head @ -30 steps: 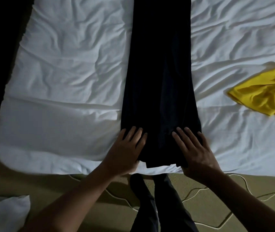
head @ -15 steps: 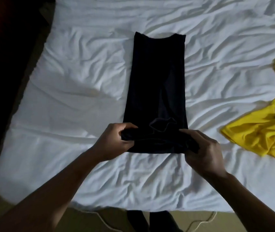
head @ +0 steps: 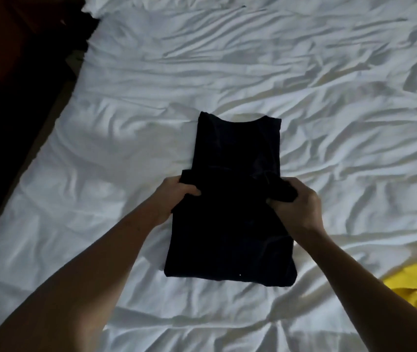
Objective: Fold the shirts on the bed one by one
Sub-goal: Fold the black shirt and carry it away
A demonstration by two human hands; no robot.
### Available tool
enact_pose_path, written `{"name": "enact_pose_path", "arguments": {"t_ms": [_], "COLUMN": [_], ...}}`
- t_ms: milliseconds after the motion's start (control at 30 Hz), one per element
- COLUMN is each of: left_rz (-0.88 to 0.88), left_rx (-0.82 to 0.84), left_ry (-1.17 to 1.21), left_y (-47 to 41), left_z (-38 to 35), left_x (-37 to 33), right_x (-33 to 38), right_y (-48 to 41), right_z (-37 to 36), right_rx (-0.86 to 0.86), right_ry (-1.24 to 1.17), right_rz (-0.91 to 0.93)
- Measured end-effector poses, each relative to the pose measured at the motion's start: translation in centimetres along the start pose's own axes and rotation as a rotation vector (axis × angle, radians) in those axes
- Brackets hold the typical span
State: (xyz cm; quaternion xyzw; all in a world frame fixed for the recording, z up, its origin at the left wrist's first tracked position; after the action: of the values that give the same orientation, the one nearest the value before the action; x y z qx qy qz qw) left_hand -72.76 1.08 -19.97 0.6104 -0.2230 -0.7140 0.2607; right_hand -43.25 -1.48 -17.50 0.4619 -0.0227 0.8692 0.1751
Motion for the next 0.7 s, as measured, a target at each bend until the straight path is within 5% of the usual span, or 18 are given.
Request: {"name": "enact_pose_path", "arguments": {"t_ms": [133, 400, 700], "left_rz": [0.118, -0.225, -0.151], "left_rx": [0.100, -0.027, -0.196], "left_ry": [0.136, 0.226, 0.104], "left_y": [-1.9, -5.6, -14.9], "left_z": [0.5, 1.0, -0.6], "left_x": [2.3, -4.1, -7.6], "right_x": [-3.2, 0.6, 0.4], "right_y": [-0.2, -6.7, -17.9], "right_z": [-1.5, -2.3, -6.2], "right_rx": [0.045, -0.238, -0.206], "right_ry": [-0.257, -0.254, -0.145], "right_rz": [-0.338, -0.094, -0.163]}}
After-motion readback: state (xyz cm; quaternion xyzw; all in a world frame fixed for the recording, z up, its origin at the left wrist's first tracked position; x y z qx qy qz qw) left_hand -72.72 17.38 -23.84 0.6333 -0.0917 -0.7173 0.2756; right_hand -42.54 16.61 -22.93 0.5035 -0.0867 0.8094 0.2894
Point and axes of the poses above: each hand's wrist, its own y-axis away from the middle knuckle, its own z-axis out of the back of the hand, x = y × z, the point moved 4 cm from there along -y, towards the middle knuckle, and after that the axes turned 6 degrees about -x, right-handed, at the moved point
